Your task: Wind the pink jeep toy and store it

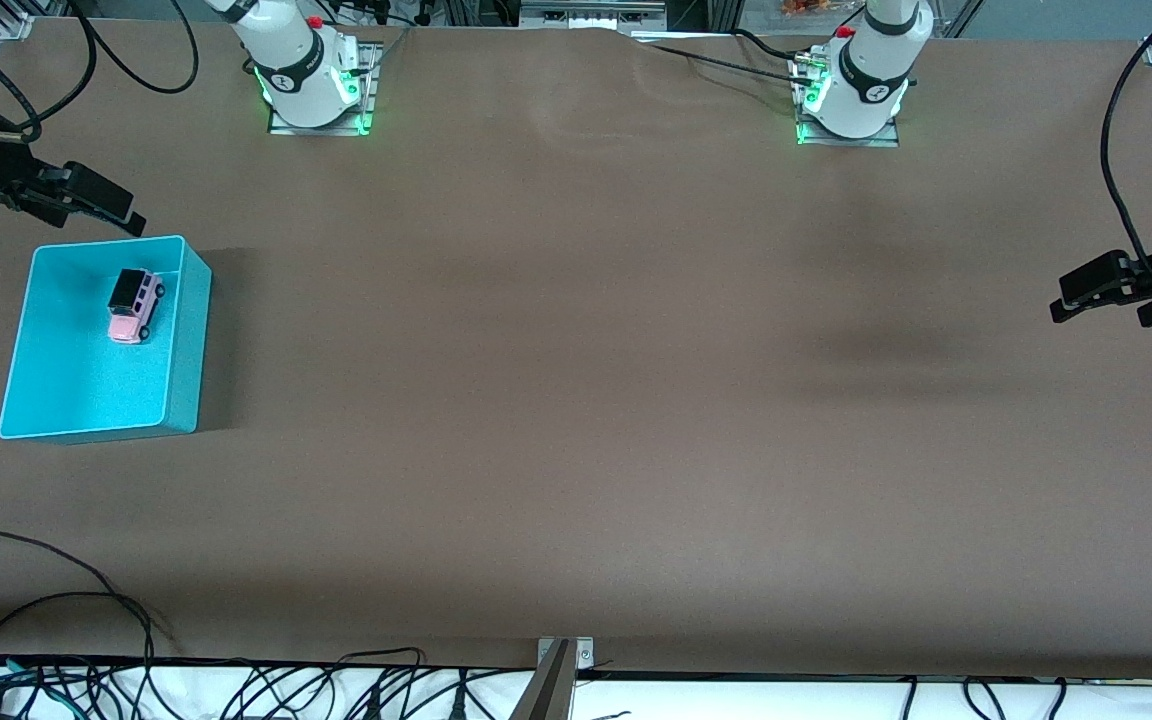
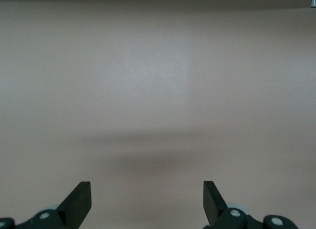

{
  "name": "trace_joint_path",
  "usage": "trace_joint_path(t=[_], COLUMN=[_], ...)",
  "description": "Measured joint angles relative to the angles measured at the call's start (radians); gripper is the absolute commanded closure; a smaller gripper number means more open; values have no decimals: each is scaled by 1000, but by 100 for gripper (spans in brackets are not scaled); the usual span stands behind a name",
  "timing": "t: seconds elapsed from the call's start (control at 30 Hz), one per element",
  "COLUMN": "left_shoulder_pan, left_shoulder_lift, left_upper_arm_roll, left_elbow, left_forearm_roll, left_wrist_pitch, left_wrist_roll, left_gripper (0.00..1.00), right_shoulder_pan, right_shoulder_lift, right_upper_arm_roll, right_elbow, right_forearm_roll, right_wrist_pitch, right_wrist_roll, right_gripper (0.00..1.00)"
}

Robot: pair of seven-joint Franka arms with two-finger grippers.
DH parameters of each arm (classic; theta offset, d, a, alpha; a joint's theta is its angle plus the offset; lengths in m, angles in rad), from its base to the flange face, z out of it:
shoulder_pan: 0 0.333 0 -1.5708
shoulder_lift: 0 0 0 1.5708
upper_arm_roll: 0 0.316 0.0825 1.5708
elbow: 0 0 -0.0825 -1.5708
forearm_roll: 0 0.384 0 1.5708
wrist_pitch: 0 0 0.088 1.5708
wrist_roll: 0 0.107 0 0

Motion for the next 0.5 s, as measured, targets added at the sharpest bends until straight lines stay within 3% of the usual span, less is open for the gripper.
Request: trace_joint_path(t=[0.5], left_shoulder_pan=[0], left_shoulder_lift=[0], left_upper_arm_roll=[0], left_elbow=[0], left_forearm_roll=[0], left_wrist_pitch=[0], left_wrist_roll=[0], left_gripper=[0], right_shoulder_pan=[0], right_shoulder_lift=[-25], right_upper_arm_roll=[7], right_elbow=[-62], right_forearm_roll=[-32], right_wrist_pitch=[66], right_wrist_roll=[-17], right_gripper=[0])
